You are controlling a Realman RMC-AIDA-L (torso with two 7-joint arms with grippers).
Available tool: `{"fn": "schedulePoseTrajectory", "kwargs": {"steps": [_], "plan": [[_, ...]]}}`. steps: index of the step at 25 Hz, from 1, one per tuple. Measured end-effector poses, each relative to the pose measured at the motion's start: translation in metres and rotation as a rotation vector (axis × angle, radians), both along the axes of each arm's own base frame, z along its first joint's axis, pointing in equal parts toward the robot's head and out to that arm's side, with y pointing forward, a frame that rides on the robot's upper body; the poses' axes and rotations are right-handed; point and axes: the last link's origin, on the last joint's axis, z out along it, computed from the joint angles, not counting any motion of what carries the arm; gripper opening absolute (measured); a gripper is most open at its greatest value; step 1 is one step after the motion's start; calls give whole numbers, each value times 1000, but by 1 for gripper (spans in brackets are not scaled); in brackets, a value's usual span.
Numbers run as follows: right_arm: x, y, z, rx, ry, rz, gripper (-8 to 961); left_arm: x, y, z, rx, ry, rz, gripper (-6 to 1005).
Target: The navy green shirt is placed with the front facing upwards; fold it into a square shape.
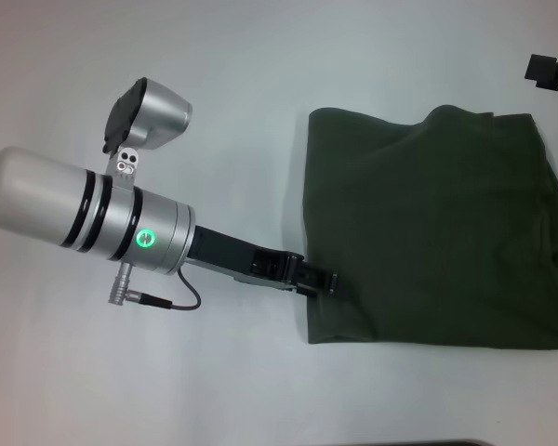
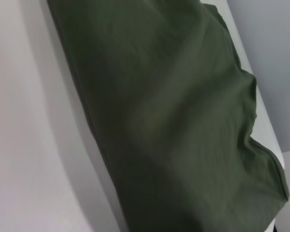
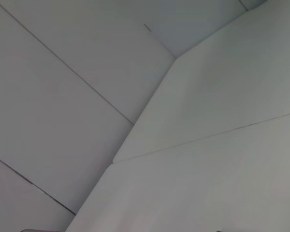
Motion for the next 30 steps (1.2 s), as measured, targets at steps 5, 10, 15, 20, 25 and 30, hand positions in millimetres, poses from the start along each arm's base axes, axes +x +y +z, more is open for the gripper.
{"fn": "schedulePoseTrajectory", "kwargs": {"steps": [5, 10, 15, 20, 25, 30], "plan": [[0, 0, 0, -1, 1, 1, 911, 0, 2, -1, 15, 9, -4, 608], [0, 0, 0, -2, 1, 1, 912, 0, 4, 1, 20, 10, -10, 609], [0, 0, 0, -3, 1, 2, 912, 0, 5, 1, 21, 18, -12, 608], [-1, 0, 0, -2, 1, 4, 911, 0, 5, 1, 22, 22, -15, 608], [-2, 2, 0, 0, -1, 6, 912, 2, 6, 0, 25, 18, -19, 608], [-3, 3, 1, 1, -4, 9, 912, 8, 6, -4, 14, 19, -35, 609]]}}
